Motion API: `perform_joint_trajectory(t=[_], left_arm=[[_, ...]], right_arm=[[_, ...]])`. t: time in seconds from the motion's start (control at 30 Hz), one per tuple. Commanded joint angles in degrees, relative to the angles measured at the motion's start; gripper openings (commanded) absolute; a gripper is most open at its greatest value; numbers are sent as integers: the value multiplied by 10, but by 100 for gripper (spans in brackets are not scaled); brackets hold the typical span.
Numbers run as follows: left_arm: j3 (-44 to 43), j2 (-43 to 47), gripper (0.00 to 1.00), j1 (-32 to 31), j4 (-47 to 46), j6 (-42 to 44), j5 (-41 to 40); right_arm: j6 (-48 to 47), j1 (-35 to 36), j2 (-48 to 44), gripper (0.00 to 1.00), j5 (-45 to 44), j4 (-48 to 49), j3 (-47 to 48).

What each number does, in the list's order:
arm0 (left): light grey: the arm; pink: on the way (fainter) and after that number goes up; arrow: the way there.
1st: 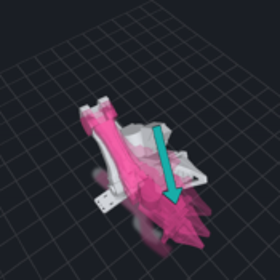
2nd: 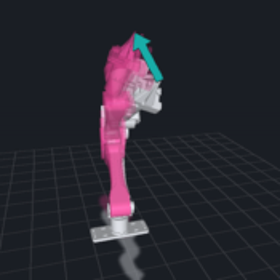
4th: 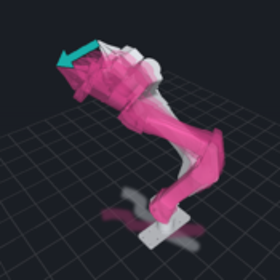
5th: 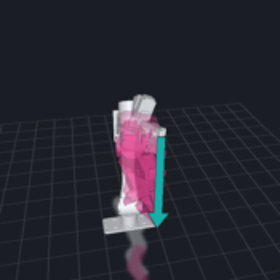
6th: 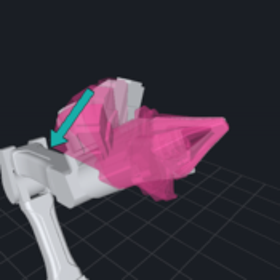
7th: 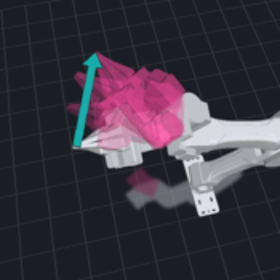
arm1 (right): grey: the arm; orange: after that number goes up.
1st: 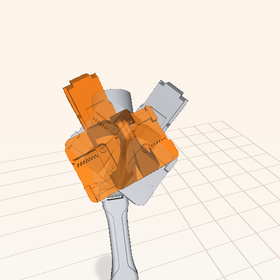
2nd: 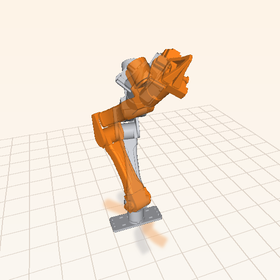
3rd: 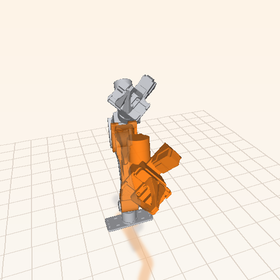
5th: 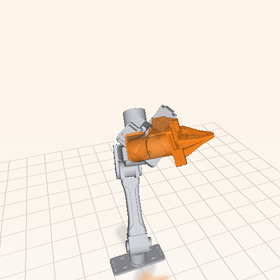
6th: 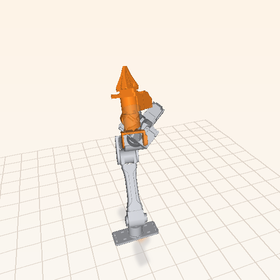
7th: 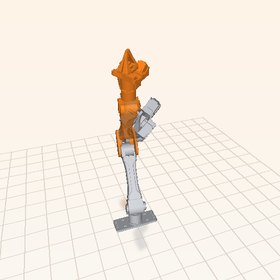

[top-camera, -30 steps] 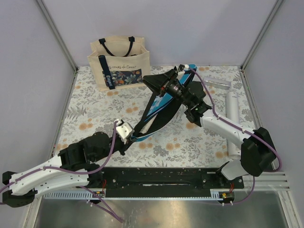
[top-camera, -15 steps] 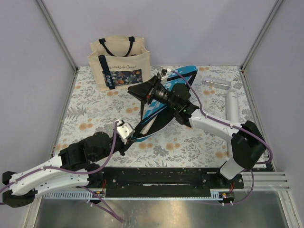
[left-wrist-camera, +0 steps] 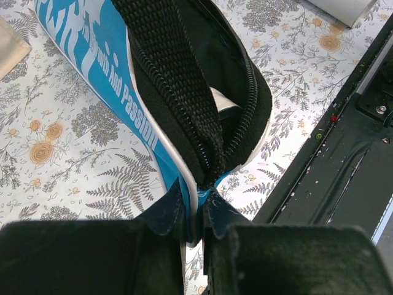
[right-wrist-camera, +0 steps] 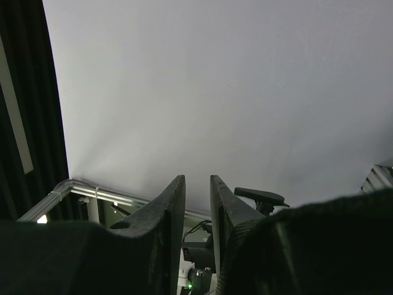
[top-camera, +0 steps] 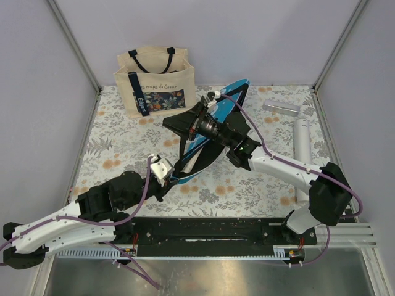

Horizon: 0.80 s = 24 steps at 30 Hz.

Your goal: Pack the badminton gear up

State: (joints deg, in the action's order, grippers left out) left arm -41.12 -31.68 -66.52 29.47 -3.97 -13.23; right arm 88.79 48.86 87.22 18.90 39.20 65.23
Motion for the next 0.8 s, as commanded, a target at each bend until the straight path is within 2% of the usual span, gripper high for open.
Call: perform_joint_trajectory(t=[0.0, 0.2, 0.77], left_arm=[[-16, -4, 11, 3, -33, -4, 14], [-19, -6, 11, 3, -33, -6, 15], [-19, -1, 11, 4, -31, -10, 14]], right_arm=[[22, 32, -17, 31, 11, 83, 31], [9, 58, -42, 31, 4, 80, 18], [4, 73, -67, 31, -19, 106, -4]])
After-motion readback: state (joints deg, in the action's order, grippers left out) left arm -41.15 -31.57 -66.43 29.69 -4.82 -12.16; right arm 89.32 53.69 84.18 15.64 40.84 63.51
